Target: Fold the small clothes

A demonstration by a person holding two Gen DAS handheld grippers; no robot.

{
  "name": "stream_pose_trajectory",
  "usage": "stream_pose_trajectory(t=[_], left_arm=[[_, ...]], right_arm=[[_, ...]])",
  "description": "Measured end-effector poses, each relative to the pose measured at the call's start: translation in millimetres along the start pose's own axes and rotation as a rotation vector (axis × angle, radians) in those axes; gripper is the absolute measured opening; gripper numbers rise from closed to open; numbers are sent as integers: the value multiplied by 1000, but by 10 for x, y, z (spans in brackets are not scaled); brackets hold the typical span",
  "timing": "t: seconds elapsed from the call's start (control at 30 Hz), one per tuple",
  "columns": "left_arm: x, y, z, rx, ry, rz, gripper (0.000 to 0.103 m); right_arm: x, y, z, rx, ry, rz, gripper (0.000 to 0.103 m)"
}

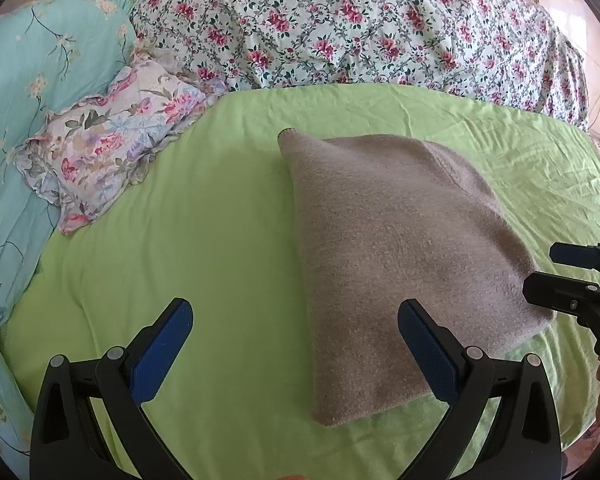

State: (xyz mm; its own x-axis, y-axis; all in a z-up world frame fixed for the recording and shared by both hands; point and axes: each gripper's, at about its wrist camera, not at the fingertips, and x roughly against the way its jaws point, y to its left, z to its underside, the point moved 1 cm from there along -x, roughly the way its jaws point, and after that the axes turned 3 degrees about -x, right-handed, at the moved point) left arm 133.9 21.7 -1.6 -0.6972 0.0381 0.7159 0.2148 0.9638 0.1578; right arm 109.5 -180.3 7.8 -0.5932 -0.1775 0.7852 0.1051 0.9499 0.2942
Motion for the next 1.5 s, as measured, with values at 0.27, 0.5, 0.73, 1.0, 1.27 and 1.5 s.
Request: stream_pose_trajectory(t=[0.27, 0.5, 0.73, 1.0, 1.27, 1.5], left_arm=[[21, -10, 3, -3, -4, 3, 103], [27, -8, 0, -4, -7, 4, 103], [31, -21, -3, 0, -4, 4, 103], [-3, -22, -10, 11, 8, 16, 103], [-4, -64, -16, 5, 11, 18, 103], [-6, -75, -36, 3, 11, 26, 103]], right_arm=[[30, 16, 8, 0, -3, -3, 103], [49, 24, -4, -2, -6, -2, 103], [66, 7, -21, -2, -6, -5, 103], [63, -35, -36, -2, 0, -2, 103], [37, -60, -33, 0, 3, -1, 103], [19, -62, -55, 0, 6, 2, 103]])
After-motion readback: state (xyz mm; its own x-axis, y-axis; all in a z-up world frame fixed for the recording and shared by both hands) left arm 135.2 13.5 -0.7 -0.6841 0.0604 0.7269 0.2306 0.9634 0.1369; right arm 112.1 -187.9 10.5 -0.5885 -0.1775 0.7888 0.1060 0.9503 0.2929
